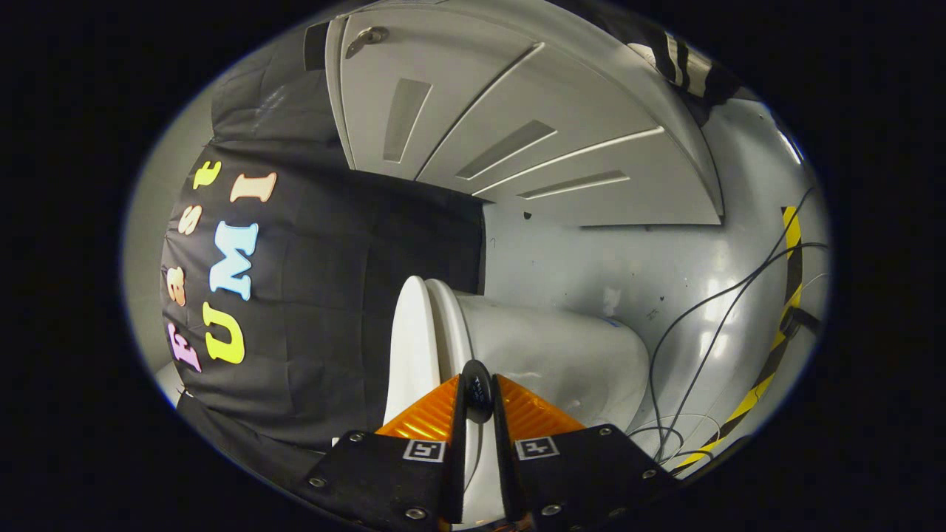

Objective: Open the toilet lid.

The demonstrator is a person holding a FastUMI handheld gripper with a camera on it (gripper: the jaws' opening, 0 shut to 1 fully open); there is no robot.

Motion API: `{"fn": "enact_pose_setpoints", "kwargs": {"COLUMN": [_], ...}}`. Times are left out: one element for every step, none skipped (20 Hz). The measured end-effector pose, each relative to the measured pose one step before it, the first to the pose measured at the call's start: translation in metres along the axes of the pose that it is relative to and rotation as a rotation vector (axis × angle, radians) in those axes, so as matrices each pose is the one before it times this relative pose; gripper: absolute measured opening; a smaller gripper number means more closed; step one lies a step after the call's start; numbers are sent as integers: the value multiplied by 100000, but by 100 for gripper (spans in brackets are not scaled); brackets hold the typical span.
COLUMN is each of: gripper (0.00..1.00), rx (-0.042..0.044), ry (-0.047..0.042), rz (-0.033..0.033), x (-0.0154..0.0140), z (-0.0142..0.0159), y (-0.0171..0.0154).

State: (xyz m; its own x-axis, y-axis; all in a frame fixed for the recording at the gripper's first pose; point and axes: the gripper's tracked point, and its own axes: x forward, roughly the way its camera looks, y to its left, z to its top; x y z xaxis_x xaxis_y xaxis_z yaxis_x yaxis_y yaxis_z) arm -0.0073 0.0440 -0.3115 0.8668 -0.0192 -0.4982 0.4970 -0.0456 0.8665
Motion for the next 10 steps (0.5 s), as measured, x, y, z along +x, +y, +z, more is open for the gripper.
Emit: {"fn": "enact_pose_setpoints", "kwargs": {"gripper": [18, 16, 15, 13, 12, 9, 7, 4, 3, 2], "rx": [-91, 336, 358, -163, -416, -207, 36, -329, -860, -624], "ry": [291, -48, 165, -462, -227, -288, 48, -196, -74, -334], "rz": [-197, -350, -335, 167, 126, -94, -350, -555, -883, -1252], "x": [-25, -38, -154, -42, 33, 54, 83, 63, 74, 4], "z": [1, 112, -45, 132, -1, 33, 4, -31, -38, 14], "y": [-93, -20, -47, 93, 43, -38, -11, 32, -98, -176]}}
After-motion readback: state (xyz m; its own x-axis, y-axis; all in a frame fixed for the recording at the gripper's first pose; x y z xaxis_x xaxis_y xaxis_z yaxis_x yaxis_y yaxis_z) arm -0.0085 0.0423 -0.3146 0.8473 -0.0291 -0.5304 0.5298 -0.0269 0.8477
